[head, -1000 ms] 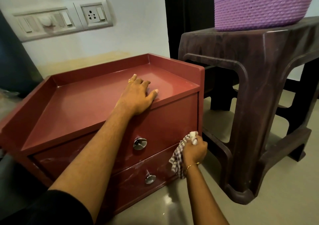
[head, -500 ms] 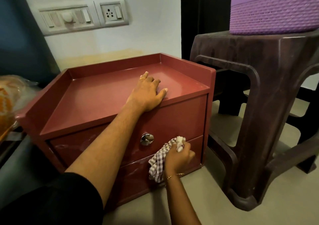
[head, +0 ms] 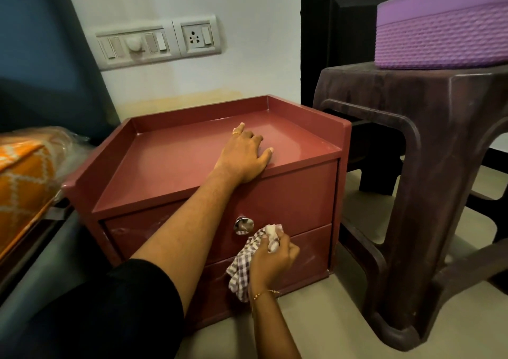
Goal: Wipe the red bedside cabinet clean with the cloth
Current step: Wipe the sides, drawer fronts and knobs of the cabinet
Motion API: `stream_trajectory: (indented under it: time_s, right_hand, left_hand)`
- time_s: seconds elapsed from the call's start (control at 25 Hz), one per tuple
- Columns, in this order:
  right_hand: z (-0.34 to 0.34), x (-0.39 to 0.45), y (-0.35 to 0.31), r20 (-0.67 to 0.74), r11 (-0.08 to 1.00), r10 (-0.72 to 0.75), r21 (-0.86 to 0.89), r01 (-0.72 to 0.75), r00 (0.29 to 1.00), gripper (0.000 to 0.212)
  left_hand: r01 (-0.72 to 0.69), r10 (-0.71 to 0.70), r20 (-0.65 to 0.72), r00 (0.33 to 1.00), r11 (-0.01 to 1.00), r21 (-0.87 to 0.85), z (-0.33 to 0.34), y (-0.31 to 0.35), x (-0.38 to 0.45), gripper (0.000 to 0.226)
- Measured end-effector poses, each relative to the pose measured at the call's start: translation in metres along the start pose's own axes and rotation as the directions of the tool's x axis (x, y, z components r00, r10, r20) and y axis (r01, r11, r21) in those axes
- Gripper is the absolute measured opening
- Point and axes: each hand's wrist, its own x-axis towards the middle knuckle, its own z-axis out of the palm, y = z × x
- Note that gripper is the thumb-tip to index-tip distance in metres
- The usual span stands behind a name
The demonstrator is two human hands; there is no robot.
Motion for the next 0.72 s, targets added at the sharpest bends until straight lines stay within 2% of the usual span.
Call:
stream_trajectory:
  time_s: [0.04,0.08,0.12,0.16,0.2,0.24,0.28,0.32,0.36,0.4,0.48,0.52,0.6,0.72]
  right_hand:
    - [-0.010,-0.004,-0.012,0.060,0.999,-0.019,0.028,0.017,0.998,0.031]
    - [-0.012,-0.009,-0.014,0.183,0.997,-0.017,0.078,0.002,0.983,0.036]
    - [-0.018,-0.016,-0.015,0.257,0.999,-0.041,0.004,0.041,0.966,0.039]
    - [-0.023,-0.021,-0.014,0.325,0.994,-0.085,-0.042,0.104,0.942,0.040]
    - [-0.028,-0.020,-0.019,0.314,0.994,-0.095,-0.029,0.109,0.945,0.038]
    - [-0.031,-0.016,-0.020,0.239,0.996,-0.087,-0.009,0.092,0.967,0.037]
    - [-0.033,-0.011,-0.025,0.133,0.997,-0.081,0.020,0.079,0.988,0.035]
    - [-0.034,-0.008,-0.035,0.045,0.996,-0.070,0.062,0.067,0.997,0.033]
    - [-0.035,-0.008,-0.042,0.007,0.988,-0.117,0.102,0.116,0.993,0.032]
    - [-0.034,-0.012,-0.048,0.020,0.975,-0.193,0.112,0.189,0.981,0.030]
    - [-0.029,-0.016,-0.058,0.229,0.932,-0.361,0.115,0.343,0.904,0.028]
    - [-0.026,-0.017,-0.062,0.334,0.927,-0.371,0.080,0.366,0.866,0.026]
    - [-0.020,-0.011,-0.062,0.373,0.950,-0.311,0.098,0.296,0.874,0.021]
    - [-0.020,-0.003,-0.050,0.345,0.954,-0.301,0.117,0.277,0.889,0.023]
  left_hand:
    - [0.004,-0.004,-0.010,1.000,1.000,0.012,-0.001,0.001,0.001,0.051]
    - [-0.024,0.026,-0.052,0.998,0.999,0.030,-0.003,0.001,0.000,0.049]
    - [-0.092,0.101,-0.131,0.986,0.993,0.076,-0.005,0.001,-0.002,0.045]
    - [-0.181,0.213,-0.241,0.947,0.972,0.148,-0.008,0.001,-0.008,0.040]
    - [-0.261,0.326,-0.361,0.873,0.940,0.217,-0.009,0.000,-0.018,0.035]
    - [-0.323,0.405,-0.464,0.788,0.913,0.249,-0.007,-0.003,-0.031,0.029]
    - [-0.355,0.419,-0.520,0.744,0.908,0.224,-0.003,-0.006,-0.049,0.025]
    - [-0.347,0.373,-0.541,0.754,0.925,0.155,0.004,-0.010,-0.070,0.024]
    - [-0.306,0.279,-0.545,0.791,0.951,0.043,0.014,-0.014,-0.091,0.024]
    - [-0.236,0.148,-0.529,0.836,0.966,-0.103,0.024,-0.018,-0.112,0.026]
    - [-0.067,-0.141,-0.434,0.890,0.900,-0.430,0.045,-0.022,-0.140,0.032]
    - [-0.002,-0.250,-0.365,0.897,0.824,-0.567,0.051,-0.023,-0.146,0.034]
    - [0.058,-0.344,-0.278,0.897,0.714,-0.698,0.058,-0.021,-0.148,0.034]
    - [0.107,-0.345,-0.182,0.921,0.672,-0.733,0.062,-0.015,-0.150,0.024]
